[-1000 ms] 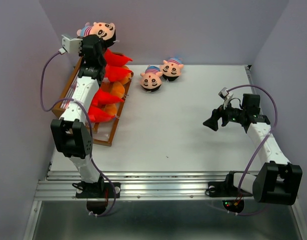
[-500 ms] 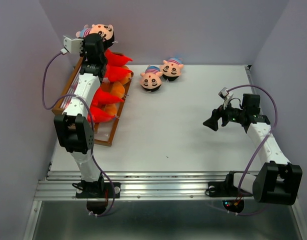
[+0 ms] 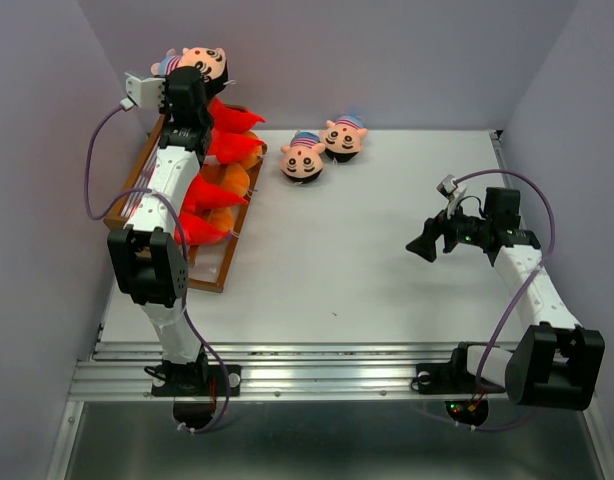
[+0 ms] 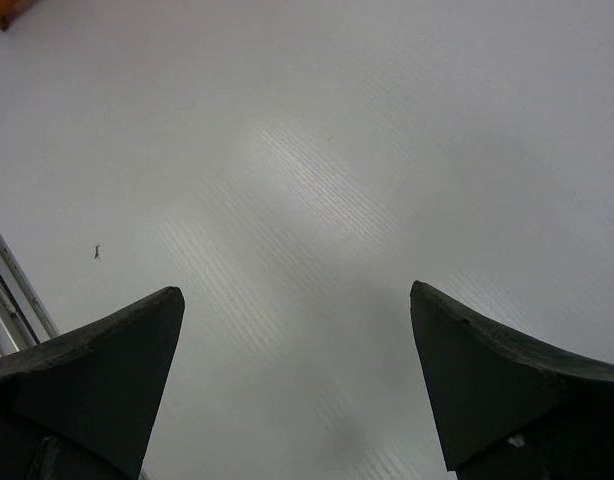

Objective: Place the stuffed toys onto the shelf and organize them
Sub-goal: Place the stuffed toy onto shelf

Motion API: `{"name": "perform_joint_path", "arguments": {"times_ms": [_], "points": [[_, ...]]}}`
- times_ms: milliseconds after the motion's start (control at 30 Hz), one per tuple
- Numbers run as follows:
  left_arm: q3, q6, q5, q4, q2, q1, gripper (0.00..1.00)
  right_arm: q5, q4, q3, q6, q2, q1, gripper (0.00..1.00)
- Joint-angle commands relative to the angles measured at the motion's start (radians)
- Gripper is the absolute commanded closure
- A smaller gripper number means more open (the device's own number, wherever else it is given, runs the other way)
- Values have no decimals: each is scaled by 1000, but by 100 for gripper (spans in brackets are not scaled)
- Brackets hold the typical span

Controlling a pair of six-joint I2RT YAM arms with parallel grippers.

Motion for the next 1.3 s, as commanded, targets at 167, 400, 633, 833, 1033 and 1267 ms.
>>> {"name": "perform_joint_path", "arguments": {"times_ms": [167,400,633,833,1033,1267], "points": [[22,-21,8,18,-32,11,66,-15,22,-2,-17,-23,-7,0],[6,-38,30,21,-43,11,56,-14,22,-2,-17,-26,-7,0],[-27,-44,44,30,-66,11,39,-12,24,-2,-17,-27,-7,0],[-40,-42,57,39,-81,11,28,-12,22,-2,-17,-30,-7,0],[-60,-35,63,50,-110,11,14,-12,24,-2,-19,-30,-7,0],[-83,-7,65,52,-151,14,1,-14,24,-2,-19,-35,-7,0]]}}
